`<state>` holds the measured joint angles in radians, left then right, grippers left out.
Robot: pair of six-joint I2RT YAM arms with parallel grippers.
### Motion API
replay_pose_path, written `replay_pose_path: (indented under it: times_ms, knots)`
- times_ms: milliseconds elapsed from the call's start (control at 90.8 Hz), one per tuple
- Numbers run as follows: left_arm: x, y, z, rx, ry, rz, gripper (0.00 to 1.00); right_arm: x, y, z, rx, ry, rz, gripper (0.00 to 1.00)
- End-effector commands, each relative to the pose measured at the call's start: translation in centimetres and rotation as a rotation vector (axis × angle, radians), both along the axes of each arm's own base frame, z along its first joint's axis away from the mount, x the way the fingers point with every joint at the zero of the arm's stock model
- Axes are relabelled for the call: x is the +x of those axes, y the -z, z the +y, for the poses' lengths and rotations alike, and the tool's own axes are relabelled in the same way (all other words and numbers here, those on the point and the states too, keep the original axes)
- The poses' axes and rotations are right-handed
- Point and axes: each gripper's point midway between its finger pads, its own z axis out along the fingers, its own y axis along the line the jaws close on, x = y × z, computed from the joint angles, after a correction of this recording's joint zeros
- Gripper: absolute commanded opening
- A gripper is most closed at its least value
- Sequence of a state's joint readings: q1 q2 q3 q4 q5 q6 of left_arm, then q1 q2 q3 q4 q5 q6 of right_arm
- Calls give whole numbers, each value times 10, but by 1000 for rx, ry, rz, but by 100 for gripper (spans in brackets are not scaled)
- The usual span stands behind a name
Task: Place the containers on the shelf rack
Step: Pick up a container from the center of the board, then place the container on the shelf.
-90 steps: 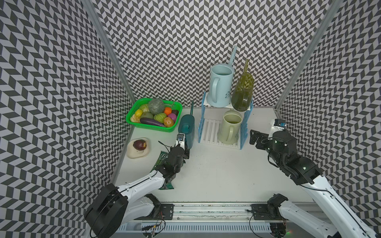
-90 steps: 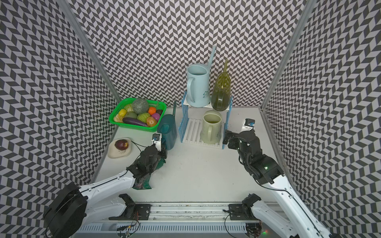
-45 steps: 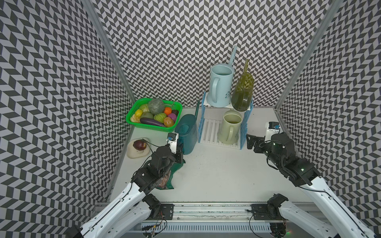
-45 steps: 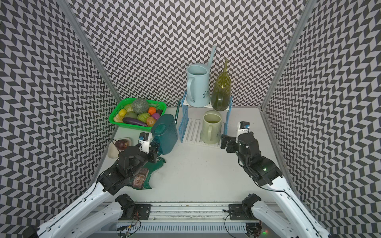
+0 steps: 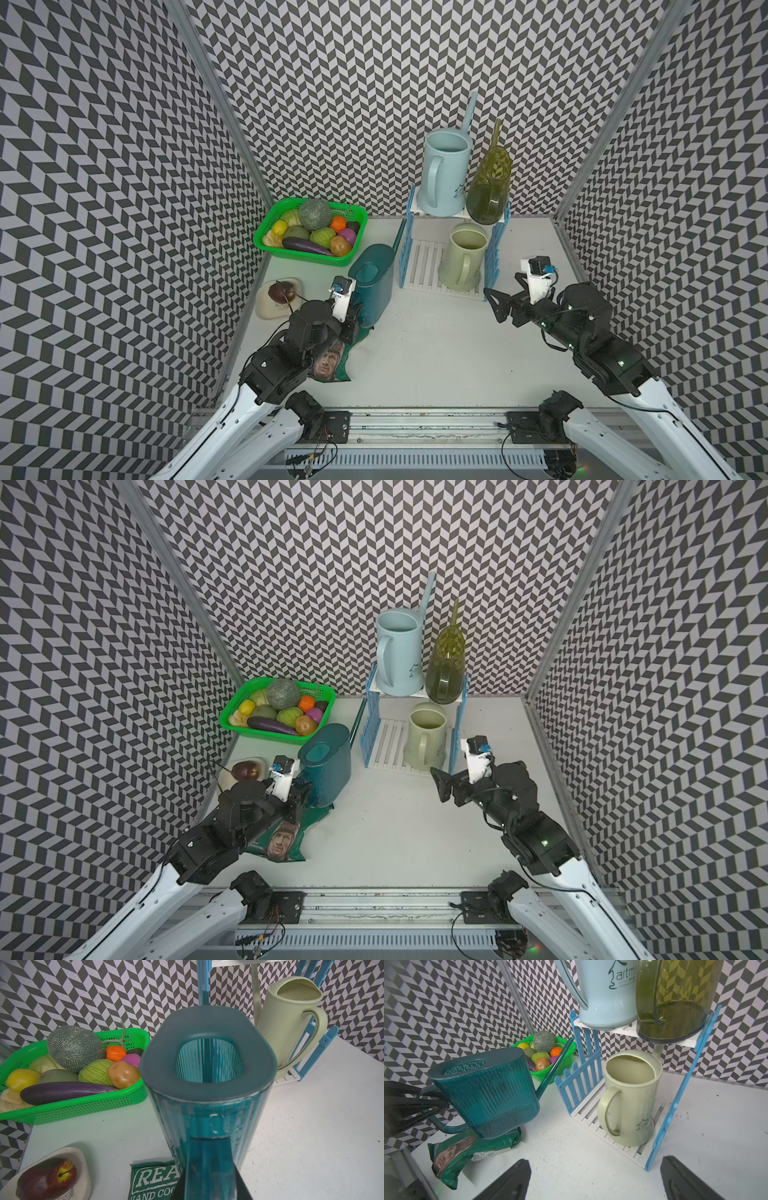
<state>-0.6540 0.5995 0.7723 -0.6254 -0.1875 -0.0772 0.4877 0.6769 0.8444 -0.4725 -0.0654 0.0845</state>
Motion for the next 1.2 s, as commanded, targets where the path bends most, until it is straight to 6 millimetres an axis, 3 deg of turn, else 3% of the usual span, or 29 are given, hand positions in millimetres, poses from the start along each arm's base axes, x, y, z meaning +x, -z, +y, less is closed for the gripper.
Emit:
replay_pose_path:
  times_ms: [0,209,352,639,1024,1190]
  knots:
    - [-6,-62,0,-88,31,-152,3,2,-10,11,0,-63,-49,100]
    - [-17,-80,4,-83,51,-135,3,3,-13,13,8,-70,-58,100]
    - [-23,-80,0,-75,89,-105,3,3,-17,14,9,-73,-60,100]
    - [-16,-64,-17,-43,136,-22,1,1,-24,12,6,-75,-65,100]
    - [13,-27,-53,-85,152,98,0,0,-38,23,80,-118,-92,100]
    - [31,-25,-65,-119,136,88,0,4,-38,26,82,-120,-79,100]
